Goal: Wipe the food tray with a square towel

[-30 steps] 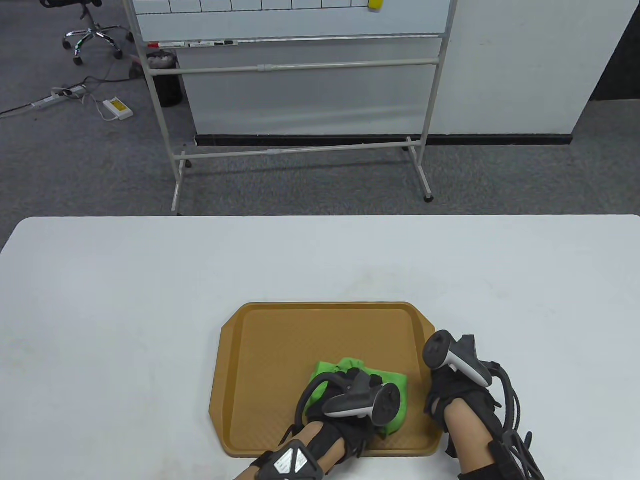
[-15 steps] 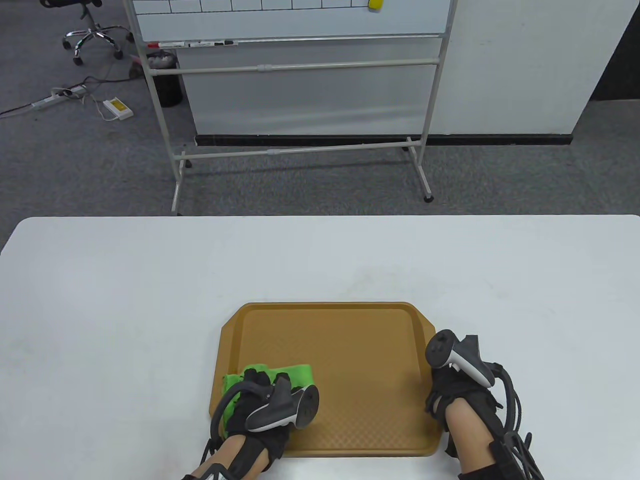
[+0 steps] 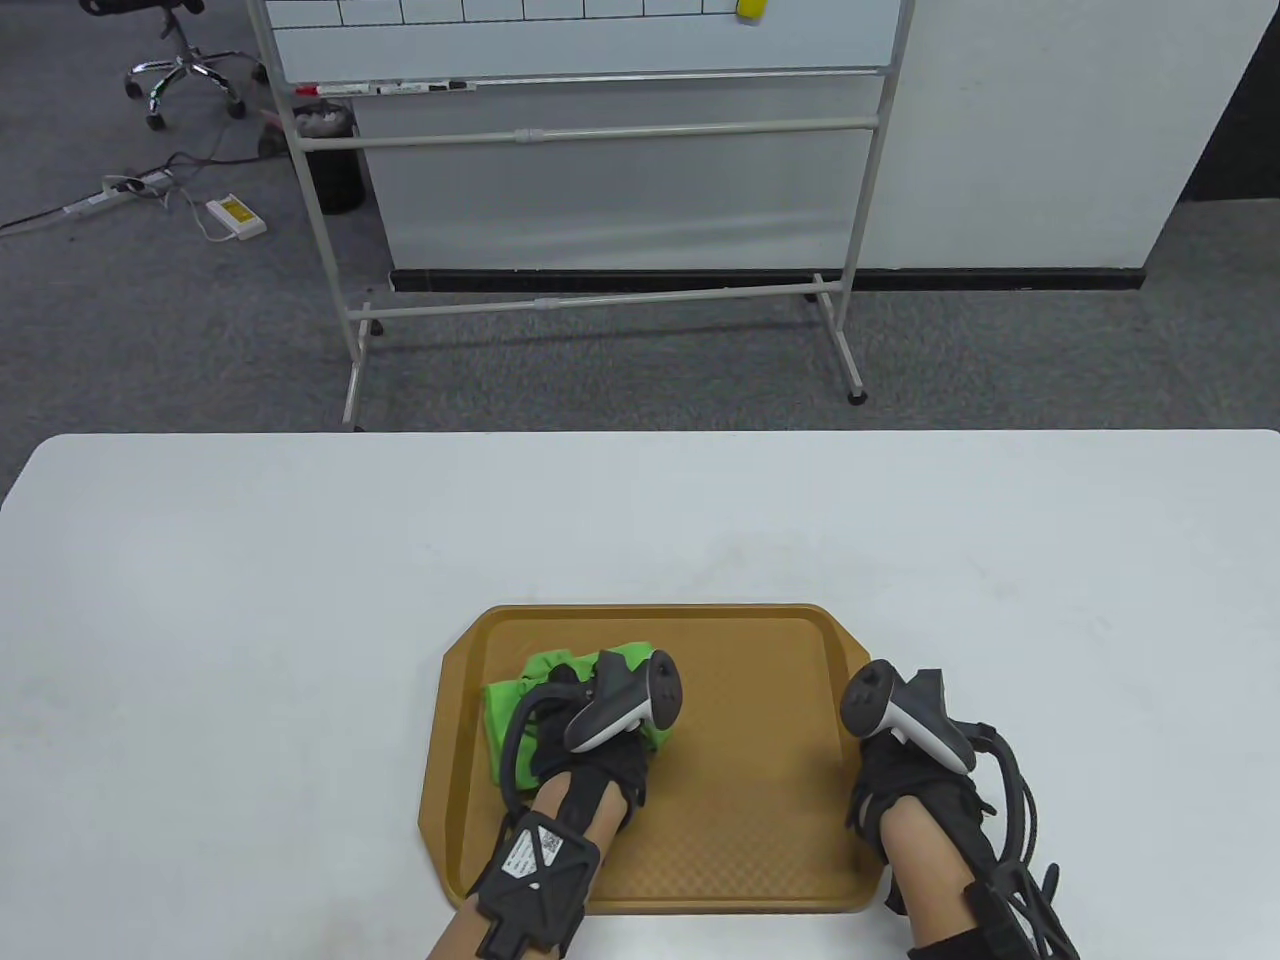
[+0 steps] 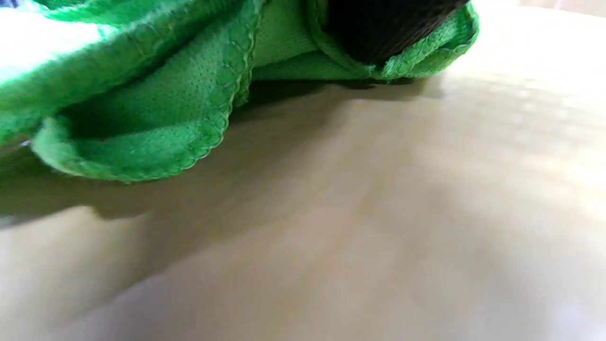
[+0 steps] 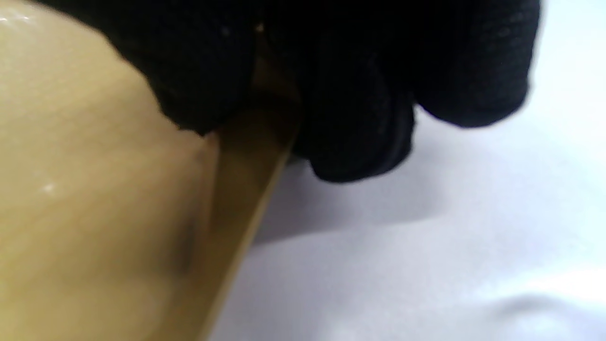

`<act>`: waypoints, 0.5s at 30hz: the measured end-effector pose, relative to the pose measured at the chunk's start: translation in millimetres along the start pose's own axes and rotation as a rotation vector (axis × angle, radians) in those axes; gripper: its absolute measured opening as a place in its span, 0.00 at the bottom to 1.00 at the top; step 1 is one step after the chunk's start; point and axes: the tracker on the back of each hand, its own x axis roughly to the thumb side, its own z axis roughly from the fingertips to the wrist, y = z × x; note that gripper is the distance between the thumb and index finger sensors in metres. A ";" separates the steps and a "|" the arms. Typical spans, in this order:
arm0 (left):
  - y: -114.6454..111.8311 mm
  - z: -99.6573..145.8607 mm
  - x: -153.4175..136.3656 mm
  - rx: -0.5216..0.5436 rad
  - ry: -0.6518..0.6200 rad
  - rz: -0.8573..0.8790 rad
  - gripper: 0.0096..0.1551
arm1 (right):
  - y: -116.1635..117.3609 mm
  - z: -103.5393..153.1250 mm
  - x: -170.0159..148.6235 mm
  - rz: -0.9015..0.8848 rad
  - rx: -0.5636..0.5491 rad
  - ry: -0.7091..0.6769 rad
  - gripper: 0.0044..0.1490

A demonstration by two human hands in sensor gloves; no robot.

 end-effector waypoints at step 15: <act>-13.3 38.3 73.0 -0.002 -0.403 -0.052 0.35 | 0.4 -0.2 -0.7 -0.013 0.006 -0.010 0.55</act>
